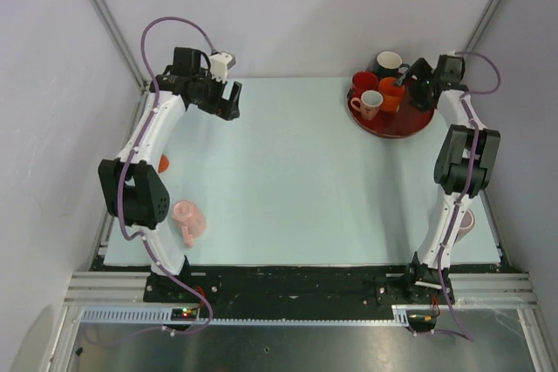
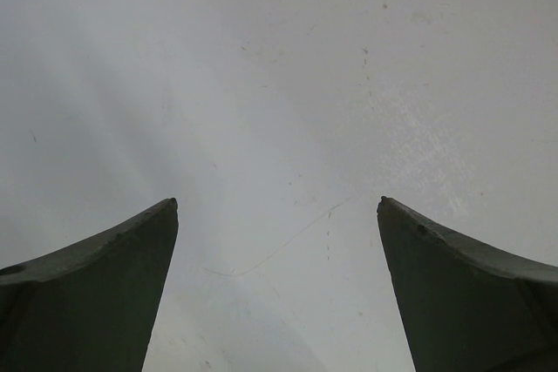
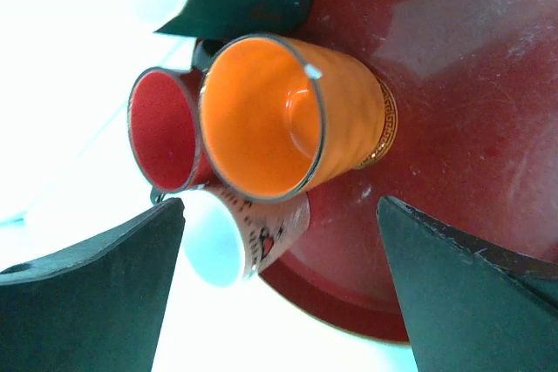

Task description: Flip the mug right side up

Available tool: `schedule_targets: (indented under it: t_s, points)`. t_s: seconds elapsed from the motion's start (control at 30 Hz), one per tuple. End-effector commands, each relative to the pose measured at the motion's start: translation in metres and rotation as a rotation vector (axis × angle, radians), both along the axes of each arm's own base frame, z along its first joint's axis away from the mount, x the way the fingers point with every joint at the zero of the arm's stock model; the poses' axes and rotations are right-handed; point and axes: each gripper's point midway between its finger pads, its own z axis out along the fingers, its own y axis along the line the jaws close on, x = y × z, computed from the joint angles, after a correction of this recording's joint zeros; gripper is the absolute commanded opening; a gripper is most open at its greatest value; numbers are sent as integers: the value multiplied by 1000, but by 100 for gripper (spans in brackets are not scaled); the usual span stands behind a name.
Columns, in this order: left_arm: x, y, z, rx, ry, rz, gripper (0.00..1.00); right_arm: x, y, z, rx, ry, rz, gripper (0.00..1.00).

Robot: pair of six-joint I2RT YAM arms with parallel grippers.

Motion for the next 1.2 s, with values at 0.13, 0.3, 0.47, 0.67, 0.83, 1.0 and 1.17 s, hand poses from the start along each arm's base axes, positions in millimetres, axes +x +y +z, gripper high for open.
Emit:
schedule_targets:
  t_s: [0.13,0.3,0.47,0.67,0.83,1.0,1.17]
  points:
    - [-82,42,31,197,2,-178,100,-59,22,137,-369,-168,201,99]
    - [-165,83,9,412,224,-238,100,-110,78,148,-430,-186,347,99]
    - [-251,81,-12,560,234,-597,100,-159,157,137,-488,-261,606,99]
    - [-312,77,-44,784,26,-1269,99,-212,226,111,-506,-297,899,99]
    - [-329,87,-87,1027,-178,-1854,94,-245,244,89,-531,-247,997,99]
    - [-323,91,-117,1155,-234,-2140,88,-267,242,83,-515,-252,1012,99]
    - [-327,98,-136,1119,-180,-2261,86,-280,237,88,-502,-271,1011,99]
